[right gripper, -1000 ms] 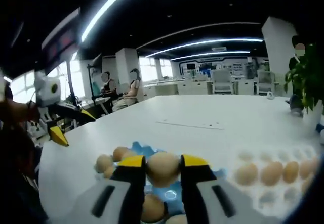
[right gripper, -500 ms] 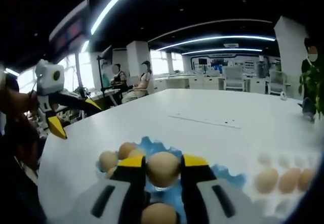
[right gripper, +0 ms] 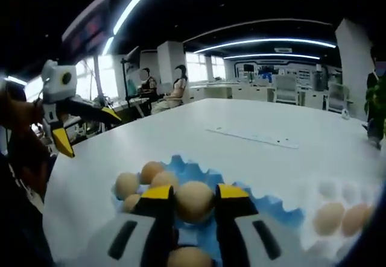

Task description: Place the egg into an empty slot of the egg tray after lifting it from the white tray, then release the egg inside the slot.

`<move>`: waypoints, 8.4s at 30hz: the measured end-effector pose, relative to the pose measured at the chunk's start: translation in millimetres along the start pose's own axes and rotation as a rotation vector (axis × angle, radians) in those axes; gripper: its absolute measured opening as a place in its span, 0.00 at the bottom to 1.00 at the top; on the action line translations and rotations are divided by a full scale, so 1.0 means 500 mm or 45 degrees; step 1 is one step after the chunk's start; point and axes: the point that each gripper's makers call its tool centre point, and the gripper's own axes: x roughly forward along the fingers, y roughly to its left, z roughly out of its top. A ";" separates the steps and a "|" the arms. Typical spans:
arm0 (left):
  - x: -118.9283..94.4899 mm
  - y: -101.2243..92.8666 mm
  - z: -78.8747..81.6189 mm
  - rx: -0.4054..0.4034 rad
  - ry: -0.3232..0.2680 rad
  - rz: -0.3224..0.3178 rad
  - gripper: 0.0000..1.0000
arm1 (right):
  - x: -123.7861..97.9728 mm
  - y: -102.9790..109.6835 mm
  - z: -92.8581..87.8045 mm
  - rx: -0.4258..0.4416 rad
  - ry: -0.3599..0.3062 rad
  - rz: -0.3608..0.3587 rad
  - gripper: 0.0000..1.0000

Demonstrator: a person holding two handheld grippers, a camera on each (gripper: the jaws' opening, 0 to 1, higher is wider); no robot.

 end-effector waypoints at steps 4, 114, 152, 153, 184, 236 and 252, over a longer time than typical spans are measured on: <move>0.001 0.003 0.002 -0.002 -0.002 0.003 0.79 | 0.004 0.003 -0.011 0.005 0.024 0.019 0.27; -0.006 0.006 0.011 0.018 0.004 0.028 0.79 | -0.441 -0.446 -0.144 0.247 -0.036 -1.084 0.31; -0.009 -0.005 -0.002 0.025 0.029 0.018 0.79 | -0.308 -0.281 -0.028 0.210 -0.140 -0.699 0.27; -0.010 -0.005 -0.001 0.025 0.027 0.018 0.79 | -0.303 -0.277 -0.027 0.201 -0.138 -0.693 0.27; -0.016 0.005 0.002 0.020 0.024 0.040 0.79 | -0.112 -0.110 0.001 0.111 -0.084 -0.235 0.28; -0.016 0.007 0.009 0.020 0.018 0.056 0.78 | -0.060 -0.058 -0.036 0.165 -0.017 -0.032 0.35; -0.015 0.003 0.007 0.026 0.021 0.057 0.78 | -0.130 -0.092 -0.036 0.133 -0.044 -0.129 0.34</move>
